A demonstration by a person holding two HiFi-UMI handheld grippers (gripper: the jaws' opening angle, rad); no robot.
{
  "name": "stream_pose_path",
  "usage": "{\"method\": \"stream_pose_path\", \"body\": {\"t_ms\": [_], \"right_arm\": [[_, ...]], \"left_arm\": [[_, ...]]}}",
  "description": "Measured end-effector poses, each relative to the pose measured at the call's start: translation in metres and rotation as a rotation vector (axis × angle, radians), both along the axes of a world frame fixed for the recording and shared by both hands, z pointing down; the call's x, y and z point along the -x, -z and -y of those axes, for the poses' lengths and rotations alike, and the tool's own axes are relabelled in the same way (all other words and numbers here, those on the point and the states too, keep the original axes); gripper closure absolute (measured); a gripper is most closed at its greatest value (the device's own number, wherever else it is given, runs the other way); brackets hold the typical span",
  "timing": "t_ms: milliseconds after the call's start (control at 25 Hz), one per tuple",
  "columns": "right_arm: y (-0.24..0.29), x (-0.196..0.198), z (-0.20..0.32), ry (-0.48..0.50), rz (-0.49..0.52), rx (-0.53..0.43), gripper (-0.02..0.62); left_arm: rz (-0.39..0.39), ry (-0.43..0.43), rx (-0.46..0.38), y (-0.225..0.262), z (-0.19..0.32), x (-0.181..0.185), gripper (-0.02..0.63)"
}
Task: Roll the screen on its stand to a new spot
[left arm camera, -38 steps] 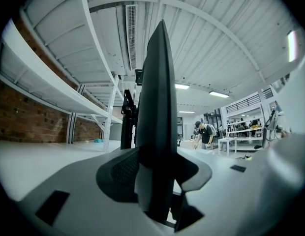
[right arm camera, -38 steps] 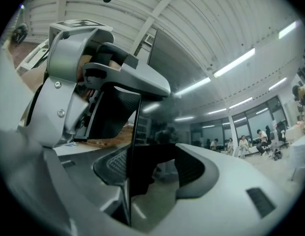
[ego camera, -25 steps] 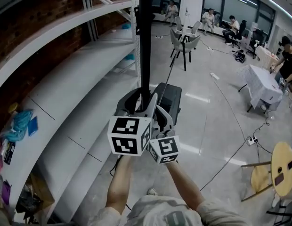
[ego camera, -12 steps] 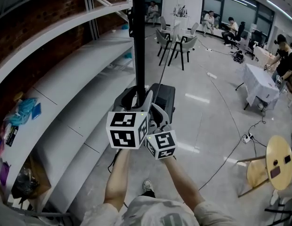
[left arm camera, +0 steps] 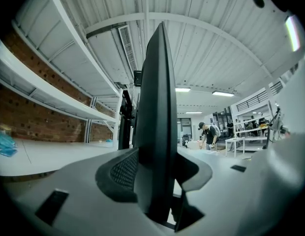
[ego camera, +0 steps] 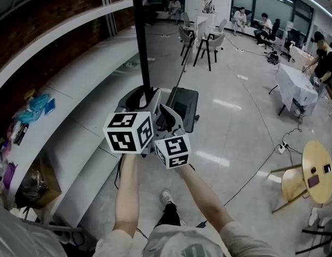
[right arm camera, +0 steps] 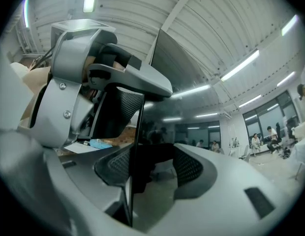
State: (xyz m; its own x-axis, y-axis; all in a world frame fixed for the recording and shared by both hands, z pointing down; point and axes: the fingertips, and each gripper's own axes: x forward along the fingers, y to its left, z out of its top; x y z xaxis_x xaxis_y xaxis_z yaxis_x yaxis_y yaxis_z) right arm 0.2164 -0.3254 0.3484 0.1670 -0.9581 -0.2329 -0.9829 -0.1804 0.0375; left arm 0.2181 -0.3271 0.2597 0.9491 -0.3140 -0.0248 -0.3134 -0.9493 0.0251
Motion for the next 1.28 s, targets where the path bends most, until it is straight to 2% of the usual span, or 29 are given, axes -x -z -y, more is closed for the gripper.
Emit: {"method": "stream_pose_path", "body": {"t_ms": [680,1280], "right_arm": [[-0.001,0.124,-0.007,-0.026,-0.013,0.011,0.364],[0.0,0.258,-0.023,-0.019,-0.013,-0.004,0.364]], "left_arm": [[0.0,-0.024,-0.004,-0.001,-0.008,0.124,0.407],[-0.007,-0.017,-0.005,0.0,-0.022,0.257,0.407]]}}
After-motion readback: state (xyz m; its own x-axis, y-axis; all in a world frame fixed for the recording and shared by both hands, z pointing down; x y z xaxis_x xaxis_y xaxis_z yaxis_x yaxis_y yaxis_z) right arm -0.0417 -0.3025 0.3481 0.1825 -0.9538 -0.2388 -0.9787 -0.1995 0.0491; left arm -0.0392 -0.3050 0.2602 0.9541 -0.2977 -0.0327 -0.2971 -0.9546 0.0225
